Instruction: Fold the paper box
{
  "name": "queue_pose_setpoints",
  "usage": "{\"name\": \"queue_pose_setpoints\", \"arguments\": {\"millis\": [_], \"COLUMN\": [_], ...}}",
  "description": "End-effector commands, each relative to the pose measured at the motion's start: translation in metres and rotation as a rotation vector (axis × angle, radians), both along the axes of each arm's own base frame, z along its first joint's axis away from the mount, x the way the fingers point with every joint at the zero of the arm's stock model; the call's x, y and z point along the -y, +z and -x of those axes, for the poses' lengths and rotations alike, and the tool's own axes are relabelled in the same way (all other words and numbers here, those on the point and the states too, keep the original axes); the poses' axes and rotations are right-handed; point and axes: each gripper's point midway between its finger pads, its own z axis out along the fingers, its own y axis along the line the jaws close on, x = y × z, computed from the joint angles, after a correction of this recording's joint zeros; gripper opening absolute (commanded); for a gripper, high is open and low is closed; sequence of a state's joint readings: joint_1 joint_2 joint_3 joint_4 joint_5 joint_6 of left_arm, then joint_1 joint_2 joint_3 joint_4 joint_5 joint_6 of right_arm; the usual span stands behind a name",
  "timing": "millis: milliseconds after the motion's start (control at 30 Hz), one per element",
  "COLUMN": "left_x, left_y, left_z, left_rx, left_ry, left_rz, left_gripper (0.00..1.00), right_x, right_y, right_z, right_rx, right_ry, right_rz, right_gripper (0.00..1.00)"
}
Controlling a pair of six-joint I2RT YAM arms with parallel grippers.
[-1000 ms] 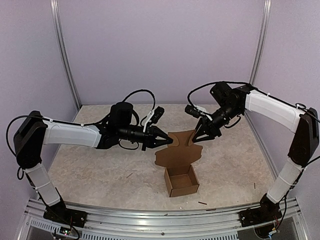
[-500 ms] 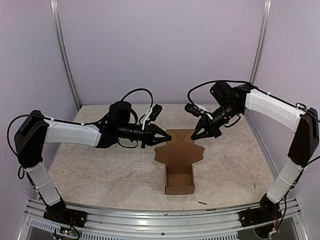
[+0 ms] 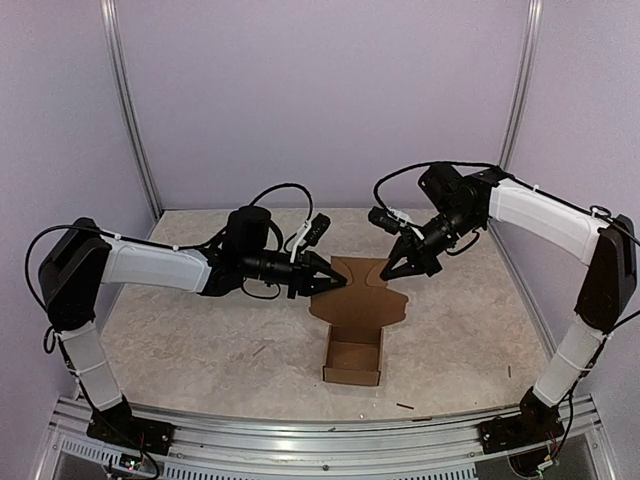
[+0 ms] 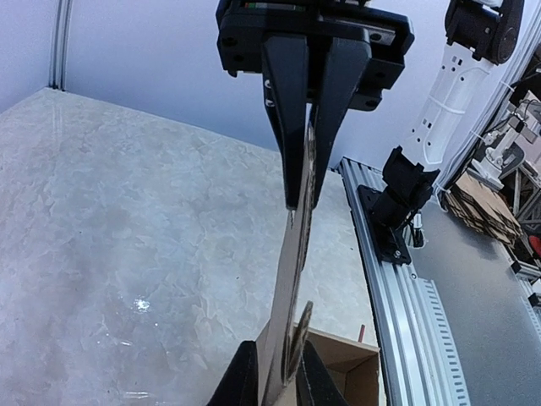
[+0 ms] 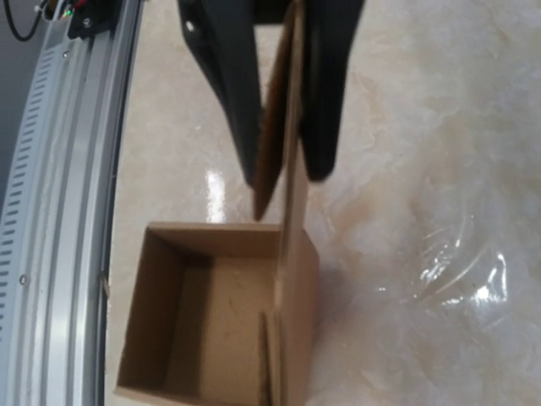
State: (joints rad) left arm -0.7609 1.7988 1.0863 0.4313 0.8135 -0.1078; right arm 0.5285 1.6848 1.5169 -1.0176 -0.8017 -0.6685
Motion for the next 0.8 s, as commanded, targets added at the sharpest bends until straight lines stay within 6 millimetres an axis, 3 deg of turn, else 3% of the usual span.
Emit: {"name": "queue_pose_setpoints", "arguments": {"millis": [0, 167, 300, 433, 533, 700, 767], "left_x": [0.007, 0.008, 0.007, 0.008, 0.007, 0.006, 0.005], "left_y": [-0.013, -0.013, -0.003, 0.002, 0.001, 0.003, 0.004], "left_z": [0.006, 0.010, 0.017, 0.023, 0.024, 0.023, 0.022], "left_rx": [-0.048, -0.047, -0.039, -0.030, -0.025, -0.014, -0.008], "left_ry": [-0.046, -0.065, -0.098, -0.123, -0.125, -0.117, -0.114], "left_rz": [-0.031, -0.021, 0.004, 0.017, 0.020, 0.024, 0.027], "left_gripper": [0.13, 0.05, 0.09, 0.04, 0.00, 0.00, 0.00], "right_x": [-0.009, -0.008, -0.008, -0.009, -0.009, -0.009, -0.010], "right_y": [0.009, 0.006, 0.001, -0.002, -0.006, -0.009, -0.011], "right_z": [0.008, 0.009, 0.010, 0.008, 0.009, 0.012, 0.015], "right_rx": [0.009, 0.006, -0.011, -0.018, -0.031, -0.042, -0.054], "right_ry": [0.048, 0.049, 0.053, 0.049, 0.051, 0.066, 0.079], "right_rz": [-0.062, -0.054, -0.047, -0.038, -0.031, -0.030, -0.029], "right_gripper": [0.00, 0.00, 0.00, 0.15, 0.17, 0.11, 0.04]}}
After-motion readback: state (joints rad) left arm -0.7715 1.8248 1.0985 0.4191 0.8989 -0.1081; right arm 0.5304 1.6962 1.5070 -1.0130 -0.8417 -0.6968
